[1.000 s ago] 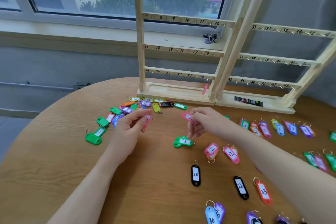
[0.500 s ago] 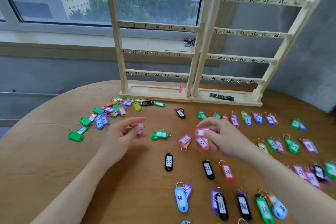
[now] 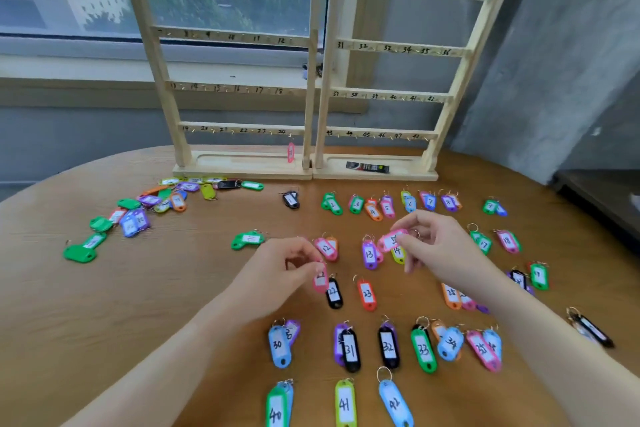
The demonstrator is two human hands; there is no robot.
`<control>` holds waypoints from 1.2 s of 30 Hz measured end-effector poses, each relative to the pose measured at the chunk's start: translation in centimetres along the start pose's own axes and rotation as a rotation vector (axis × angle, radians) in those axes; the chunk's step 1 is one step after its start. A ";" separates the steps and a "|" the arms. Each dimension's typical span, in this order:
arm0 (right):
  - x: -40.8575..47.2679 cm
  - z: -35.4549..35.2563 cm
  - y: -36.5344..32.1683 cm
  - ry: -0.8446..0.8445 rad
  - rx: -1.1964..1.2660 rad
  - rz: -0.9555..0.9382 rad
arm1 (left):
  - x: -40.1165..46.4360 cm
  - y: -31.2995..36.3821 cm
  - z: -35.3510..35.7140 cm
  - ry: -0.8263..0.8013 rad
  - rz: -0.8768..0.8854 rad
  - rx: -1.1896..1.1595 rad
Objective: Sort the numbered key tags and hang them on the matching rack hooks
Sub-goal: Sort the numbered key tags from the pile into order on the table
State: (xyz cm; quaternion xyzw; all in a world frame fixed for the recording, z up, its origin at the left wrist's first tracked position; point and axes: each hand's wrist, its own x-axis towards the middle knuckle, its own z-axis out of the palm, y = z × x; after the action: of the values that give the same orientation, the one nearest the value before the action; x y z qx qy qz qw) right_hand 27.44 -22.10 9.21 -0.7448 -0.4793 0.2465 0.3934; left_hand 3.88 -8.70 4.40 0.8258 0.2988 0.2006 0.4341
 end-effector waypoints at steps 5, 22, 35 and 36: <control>-1.2 -1.0 1.4 -0.044 0.031 -0.002 | 1.4 0.8 1.5 -0.111 -0.020 0.187; -1.0 -1.6 3.3 -0.300 -0.367 -0.041 | 2.2 -1.1 2.9 0.074 -0.042 0.224; 0.3 -0.7 3.2 -0.408 -0.629 -0.024 | 0.7 -1.7 0.4 0.244 -0.064 0.147; 0.5 -0.8 3.1 -0.394 -0.614 -0.025 | 0.6 -1.9 -0.1 0.254 -0.071 0.151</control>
State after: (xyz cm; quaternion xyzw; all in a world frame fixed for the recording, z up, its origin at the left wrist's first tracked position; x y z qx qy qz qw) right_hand 29.84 -22.62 7.13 -0.7605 -0.6066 0.2251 0.0545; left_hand 3.63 -7.41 2.85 0.8130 0.3945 0.2649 0.3365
